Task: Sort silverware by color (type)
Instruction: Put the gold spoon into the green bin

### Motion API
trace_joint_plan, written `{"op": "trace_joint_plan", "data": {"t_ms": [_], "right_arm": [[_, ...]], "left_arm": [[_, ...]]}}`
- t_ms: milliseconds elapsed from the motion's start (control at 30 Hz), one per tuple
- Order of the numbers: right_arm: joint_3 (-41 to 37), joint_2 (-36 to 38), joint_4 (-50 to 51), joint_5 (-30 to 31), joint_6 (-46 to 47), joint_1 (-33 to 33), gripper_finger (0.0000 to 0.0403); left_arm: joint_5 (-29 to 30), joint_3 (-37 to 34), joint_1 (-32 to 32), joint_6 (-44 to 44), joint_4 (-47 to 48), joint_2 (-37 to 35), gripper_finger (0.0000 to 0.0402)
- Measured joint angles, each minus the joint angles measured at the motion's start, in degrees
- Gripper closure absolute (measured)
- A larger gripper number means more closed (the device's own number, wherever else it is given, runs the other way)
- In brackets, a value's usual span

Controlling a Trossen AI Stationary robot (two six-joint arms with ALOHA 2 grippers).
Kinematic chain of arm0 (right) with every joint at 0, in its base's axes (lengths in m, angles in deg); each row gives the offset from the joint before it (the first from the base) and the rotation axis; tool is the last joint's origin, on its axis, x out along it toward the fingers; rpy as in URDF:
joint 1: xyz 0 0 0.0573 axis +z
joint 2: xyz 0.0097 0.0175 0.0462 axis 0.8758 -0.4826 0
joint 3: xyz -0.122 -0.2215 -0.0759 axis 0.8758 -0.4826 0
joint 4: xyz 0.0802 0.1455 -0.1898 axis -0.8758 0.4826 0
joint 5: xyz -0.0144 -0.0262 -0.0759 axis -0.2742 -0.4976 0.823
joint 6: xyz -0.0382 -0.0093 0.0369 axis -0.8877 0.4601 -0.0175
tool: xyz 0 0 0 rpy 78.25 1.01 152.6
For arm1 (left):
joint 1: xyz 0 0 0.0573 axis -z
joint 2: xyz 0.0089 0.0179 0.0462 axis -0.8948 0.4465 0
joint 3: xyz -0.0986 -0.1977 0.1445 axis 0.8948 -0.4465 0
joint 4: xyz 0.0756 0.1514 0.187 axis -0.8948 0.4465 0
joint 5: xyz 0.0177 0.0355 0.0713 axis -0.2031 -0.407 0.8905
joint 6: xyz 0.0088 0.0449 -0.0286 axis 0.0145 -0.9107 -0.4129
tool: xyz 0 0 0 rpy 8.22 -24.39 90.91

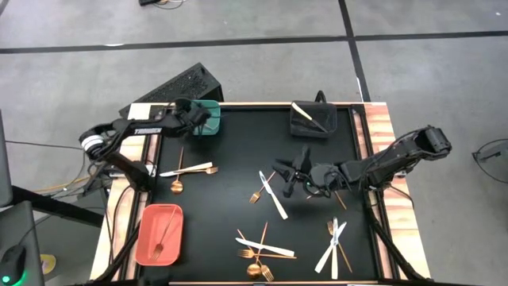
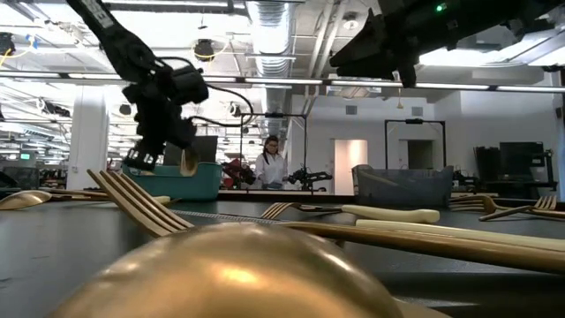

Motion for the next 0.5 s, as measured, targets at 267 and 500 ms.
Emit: {"op": "trace_joint_plan", "data": {"t_ms": [267, 500], "right_arm": [[0.0, 0.0, 0.9, 0.0, 1.0, 0.3, 0.0243], [0.0, 0.0, 1.0, 0.0, 1.6, 0.3, 0.0243]], "left_arm": [[-0.6, 0.0, 1.5, 1.6, -3.5, 0.7, 0.0271], [-1.8, 0.0, 2.0, 8.2, 1.1, -5.8, 0.0231]]}}
